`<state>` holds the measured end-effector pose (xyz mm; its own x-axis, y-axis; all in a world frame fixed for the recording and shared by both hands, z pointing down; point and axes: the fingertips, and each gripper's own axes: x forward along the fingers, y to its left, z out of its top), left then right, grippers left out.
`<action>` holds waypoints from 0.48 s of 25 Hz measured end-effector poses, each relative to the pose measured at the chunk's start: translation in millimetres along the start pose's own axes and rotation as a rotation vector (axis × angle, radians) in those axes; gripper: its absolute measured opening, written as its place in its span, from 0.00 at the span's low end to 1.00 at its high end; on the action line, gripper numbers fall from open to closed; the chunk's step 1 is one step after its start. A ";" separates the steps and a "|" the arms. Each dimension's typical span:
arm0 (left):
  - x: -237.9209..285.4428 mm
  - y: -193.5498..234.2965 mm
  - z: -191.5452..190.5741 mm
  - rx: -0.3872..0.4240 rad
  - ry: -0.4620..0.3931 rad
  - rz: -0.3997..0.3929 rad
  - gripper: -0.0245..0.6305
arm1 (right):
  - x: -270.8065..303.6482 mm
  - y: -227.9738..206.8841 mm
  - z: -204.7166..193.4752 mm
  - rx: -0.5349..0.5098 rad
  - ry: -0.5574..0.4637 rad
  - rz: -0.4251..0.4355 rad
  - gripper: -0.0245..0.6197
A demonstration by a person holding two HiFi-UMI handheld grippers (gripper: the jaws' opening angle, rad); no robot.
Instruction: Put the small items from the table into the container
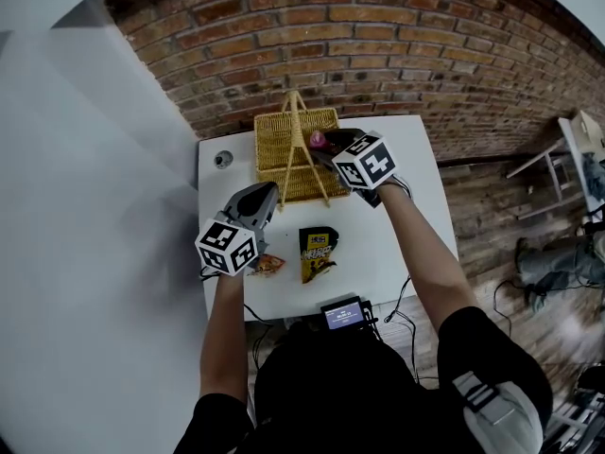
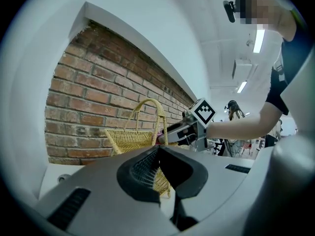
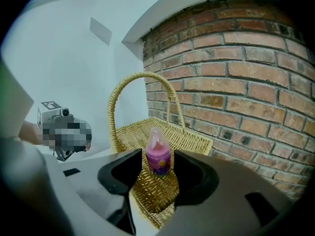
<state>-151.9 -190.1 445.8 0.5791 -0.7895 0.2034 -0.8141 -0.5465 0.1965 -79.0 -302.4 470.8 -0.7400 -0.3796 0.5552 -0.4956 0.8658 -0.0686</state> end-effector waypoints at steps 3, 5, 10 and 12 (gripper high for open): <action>-2.6 -0.7 0.5 0.002 0.000 0.002 0.05 | -1.4 0.7 -1.2 0.006 -0.002 -0.001 0.34; -4.1 -0.6 0.8 0.004 -0.002 0.003 0.05 | -2.2 1.5 -1.7 0.010 -0.005 -0.002 0.35; -6.8 -2.5 3.9 0.007 -0.006 0.002 0.05 | -8.2 2.4 2.4 0.021 -0.027 -0.013 0.38; -7.7 -4.6 5.1 0.009 -0.007 0.000 0.05 | -12.5 2.6 4.2 0.023 -0.035 -0.020 0.38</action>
<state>-152.8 -182.9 438.4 0.5786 -0.7914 0.1971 -0.8146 -0.5487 0.1881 -72.9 -296.8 460.2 -0.7455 -0.4082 0.5270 -0.5204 0.8504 -0.0774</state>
